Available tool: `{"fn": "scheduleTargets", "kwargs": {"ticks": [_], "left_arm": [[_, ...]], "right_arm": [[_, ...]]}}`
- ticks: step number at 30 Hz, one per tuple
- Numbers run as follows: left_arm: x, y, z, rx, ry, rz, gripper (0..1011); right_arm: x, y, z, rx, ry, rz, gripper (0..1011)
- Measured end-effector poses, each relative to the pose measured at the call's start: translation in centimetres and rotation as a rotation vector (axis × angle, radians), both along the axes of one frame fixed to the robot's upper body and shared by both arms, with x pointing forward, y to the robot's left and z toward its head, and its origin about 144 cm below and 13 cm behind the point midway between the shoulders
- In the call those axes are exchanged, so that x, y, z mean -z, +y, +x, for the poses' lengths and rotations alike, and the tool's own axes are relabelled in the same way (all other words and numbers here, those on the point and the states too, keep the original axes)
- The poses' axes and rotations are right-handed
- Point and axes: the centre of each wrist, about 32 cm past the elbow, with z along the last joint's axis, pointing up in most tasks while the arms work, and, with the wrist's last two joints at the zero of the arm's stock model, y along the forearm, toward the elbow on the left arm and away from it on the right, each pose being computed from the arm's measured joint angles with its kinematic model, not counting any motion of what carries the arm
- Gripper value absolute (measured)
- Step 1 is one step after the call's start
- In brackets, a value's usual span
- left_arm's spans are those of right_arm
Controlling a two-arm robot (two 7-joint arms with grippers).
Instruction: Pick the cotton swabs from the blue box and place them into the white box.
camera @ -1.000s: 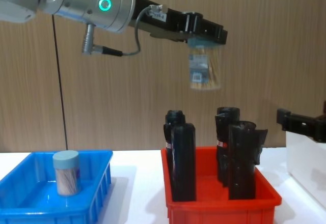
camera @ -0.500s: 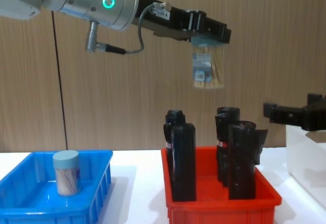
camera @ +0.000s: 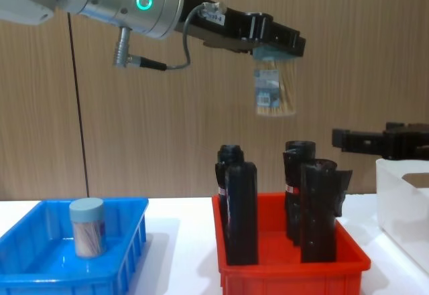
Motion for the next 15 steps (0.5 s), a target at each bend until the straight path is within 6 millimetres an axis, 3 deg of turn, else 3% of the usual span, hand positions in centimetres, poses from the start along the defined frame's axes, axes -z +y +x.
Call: {"fn": "scheduleTargets", "kwargs": {"ticks": [15], "left_arm": [[0.0, 0.0, 0.0, 0.001, 0.001, 0.0, 670]], "right_arm": [[-0.8, 0.7, 1.7, -0.052, 0.02, 0.042, 1001]]}}
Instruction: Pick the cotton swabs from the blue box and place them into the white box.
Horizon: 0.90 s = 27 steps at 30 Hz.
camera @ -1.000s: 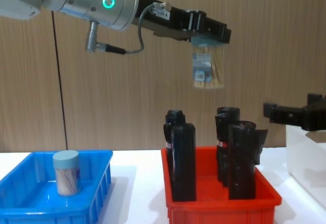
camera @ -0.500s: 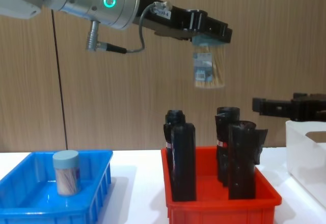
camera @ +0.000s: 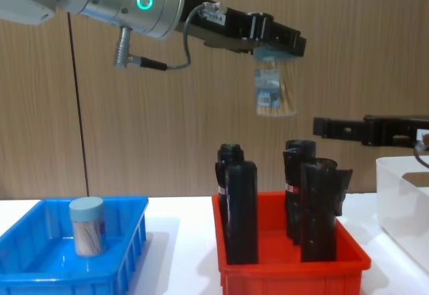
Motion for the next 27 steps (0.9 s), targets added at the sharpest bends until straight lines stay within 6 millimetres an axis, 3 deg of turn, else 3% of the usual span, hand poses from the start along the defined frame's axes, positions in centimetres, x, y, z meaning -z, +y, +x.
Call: {"fn": "scheduleTargets", "kwargs": {"ticks": [27], "left_arm": [[0.0, 0.0, 0.0, 0.0, -0.001, 0.0, 670]], "right_arm": [[-0.8, 1.8, 2.2, -0.057, -0.013, -0.004, 1002]]}}
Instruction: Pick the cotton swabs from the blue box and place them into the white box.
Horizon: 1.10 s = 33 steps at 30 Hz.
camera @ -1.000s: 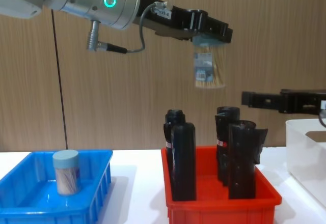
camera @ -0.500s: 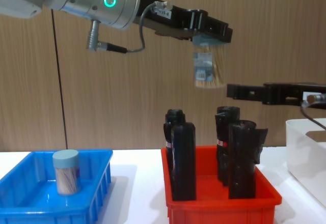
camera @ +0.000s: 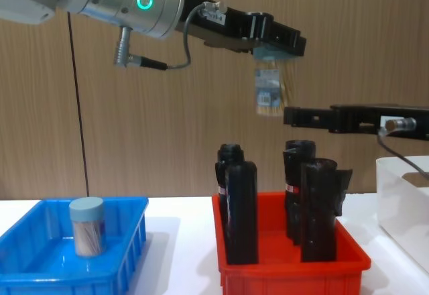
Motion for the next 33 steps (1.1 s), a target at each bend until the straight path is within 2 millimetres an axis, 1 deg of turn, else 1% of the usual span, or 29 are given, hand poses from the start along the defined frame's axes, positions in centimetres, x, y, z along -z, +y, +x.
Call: {"fn": "scheduleTargets", "kwargs": {"ticks": [23, 33], "left_arm": [[0.0, 0.0, 0.0, 0.0, 0.0, 0.0, 670], [0.0, 0.0, 0.0, 0.0, 0.0, 0.0, 670]], "right_arm": [[-0.5, 1.4, 1.8, -0.031, -0.015, -0.019, 1001], [-1.2, 2.1, 2.8, -0.048, -0.022, -0.024, 1001]]}}
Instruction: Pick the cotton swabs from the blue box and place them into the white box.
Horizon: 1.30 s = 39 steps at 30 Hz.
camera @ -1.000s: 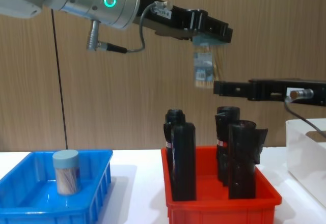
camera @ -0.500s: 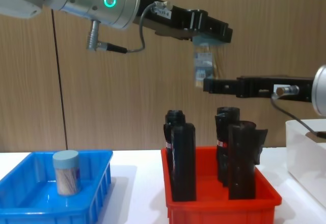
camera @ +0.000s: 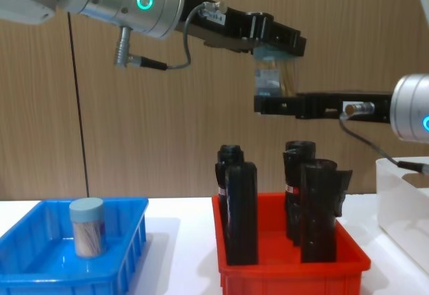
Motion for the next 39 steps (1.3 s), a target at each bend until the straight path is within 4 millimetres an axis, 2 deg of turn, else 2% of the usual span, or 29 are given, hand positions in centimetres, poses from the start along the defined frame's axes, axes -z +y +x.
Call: {"fn": "scheduleTargets", "kwargs": {"ticks": [3, 6, 14, 16, 26, 28, 29, 32, 33, 35, 37, 39], "left_arm": [[0.0, 0.0, 0.0, 0.0, 0.0, 0.0, 670], [0.0, 0.0, 0.0, 0.0, 0.0, 0.0, 670], [0.0, 0.0, 0.0, 0.0, 0.0, 0.0, 670], [0.0, 0.0, 0.0, -0.001, 0.0, 0.0, 670], [0.0, 0.0, 0.0, -0.001, -0.002, 0.0, 673], [0.0, 0.0, 0.0, 0.0, 0.001, 0.0, 726], [0.0, 0.0, 0.0, 0.0, 0.001, 0.0, 784], [0.0, 0.0, 0.0, 0.0, 0.001, 0.0, 839], [0.0, 0.0, 0.0, 0.0, 0.001, 0.0, 892], [0.0, 0.0, 0.0, 0.0, 0.001, 0.0, 924], [0.0, 0.0, 0.0, 0.0, 0.001, 0.0, 998], [0.0, 0.0, 0.0, 0.0, 0.001, 0.0, 1000]], "right_arm": [[-0.1, 0.2, 0.3, -0.005, 0.0, -0.001, 998], [-0.2, 0.3, 0.5, -0.009, 0.0, -0.002, 952], [-0.5, 0.7, 0.9, -0.017, 0.003, 0.0, 762], [-0.5, 0.7, 1.0, -0.019, 0.003, 0.0, 687], [-0.8, 1.0, 1.4, -0.013, 0.005, 0.001, 671], [-0.9, 1.0, 1.5, -0.009, 0.004, 0.001, 671], [-0.9, 1.0, 1.5, -0.008, 0.003, 0.001, 670], [-0.9, 1.1, 1.6, -0.008, 0.003, 0.001, 670], [-1.0, 1.1, 1.6, -0.008, 0.003, 0.001, 670], [-1.0, 1.1, 1.6, -0.008, 0.003, 0.002, 670], [-1.0, 1.1, 1.7, -0.008, 0.002, 0.004, 670], [-1.0, 1.1, 1.7, -0.008, 0.002, 0.005, 669]]}}
